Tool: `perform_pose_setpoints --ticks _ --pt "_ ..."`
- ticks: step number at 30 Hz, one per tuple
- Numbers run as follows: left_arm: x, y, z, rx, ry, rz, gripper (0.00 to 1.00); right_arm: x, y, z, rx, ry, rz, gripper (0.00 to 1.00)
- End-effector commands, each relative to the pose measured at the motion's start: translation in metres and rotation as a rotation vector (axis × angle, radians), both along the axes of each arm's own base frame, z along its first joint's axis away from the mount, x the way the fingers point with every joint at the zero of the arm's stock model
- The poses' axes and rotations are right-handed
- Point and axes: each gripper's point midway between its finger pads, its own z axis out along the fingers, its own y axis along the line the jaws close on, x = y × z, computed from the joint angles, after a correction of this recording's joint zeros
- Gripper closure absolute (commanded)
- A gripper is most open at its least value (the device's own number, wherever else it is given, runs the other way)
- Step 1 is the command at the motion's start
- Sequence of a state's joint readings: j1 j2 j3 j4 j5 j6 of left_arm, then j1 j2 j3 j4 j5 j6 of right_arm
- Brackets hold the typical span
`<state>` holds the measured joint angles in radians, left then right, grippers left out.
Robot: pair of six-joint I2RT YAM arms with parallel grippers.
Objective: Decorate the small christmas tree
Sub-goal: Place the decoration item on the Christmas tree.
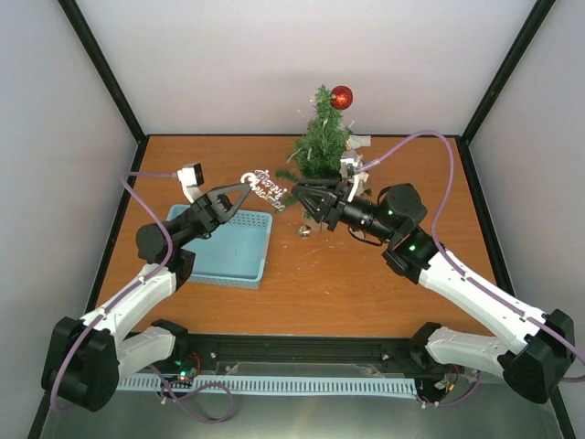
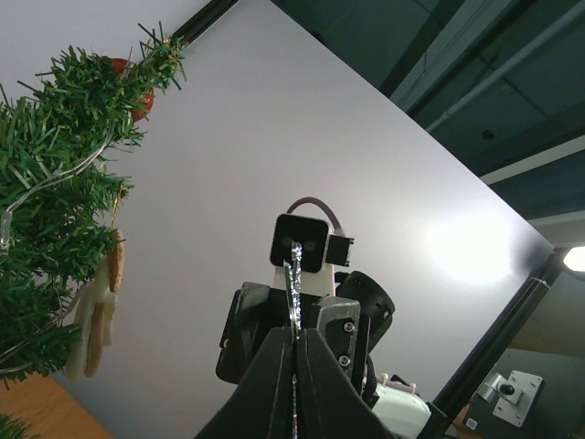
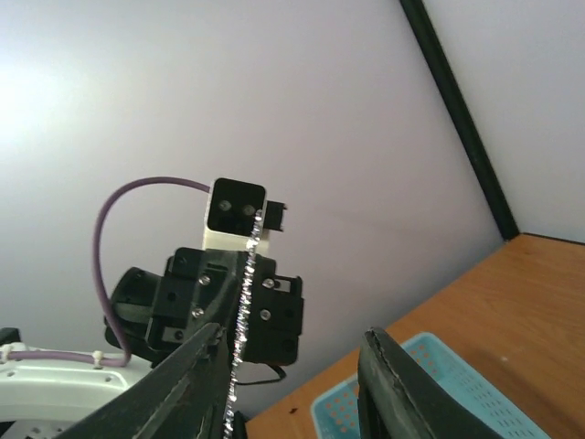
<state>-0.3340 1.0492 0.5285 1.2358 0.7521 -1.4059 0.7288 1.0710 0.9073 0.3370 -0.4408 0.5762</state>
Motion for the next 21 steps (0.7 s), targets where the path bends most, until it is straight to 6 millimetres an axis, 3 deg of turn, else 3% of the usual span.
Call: perform_pose_setpoints --ticks 1,7,15,19,21 --pt "-0.016 0.006 0.023 -0.057 -0.083 -0.003 0.99 -0.015 0.005 0.036 0.099 -0.049 0.110 0.58" --pt "-0.017 0.006 0.024 -0.070 -0.086 -0.013 0.99 -0.019 0.015 0.033 0.107 -0.031 0.169 0.57" --pt "-0.021 0.008 0.021 -0.082 -0.081 -0.024 0.99 -0.016 0.027 0.032 0.113 -0.032 0.185 0.69" --pt "-0.023 0.008 0.016 -0.082 -0.070 -0.030 0.99 -0.019 0.030 0.035 0.117 -0.068 0.218 0.95" --pt "-0.023 0.008 0.014 -0.080 -0.063 -0.033 0.95 -0.022 0.031 0.032 0.105 -0.083 0.231 0.97"
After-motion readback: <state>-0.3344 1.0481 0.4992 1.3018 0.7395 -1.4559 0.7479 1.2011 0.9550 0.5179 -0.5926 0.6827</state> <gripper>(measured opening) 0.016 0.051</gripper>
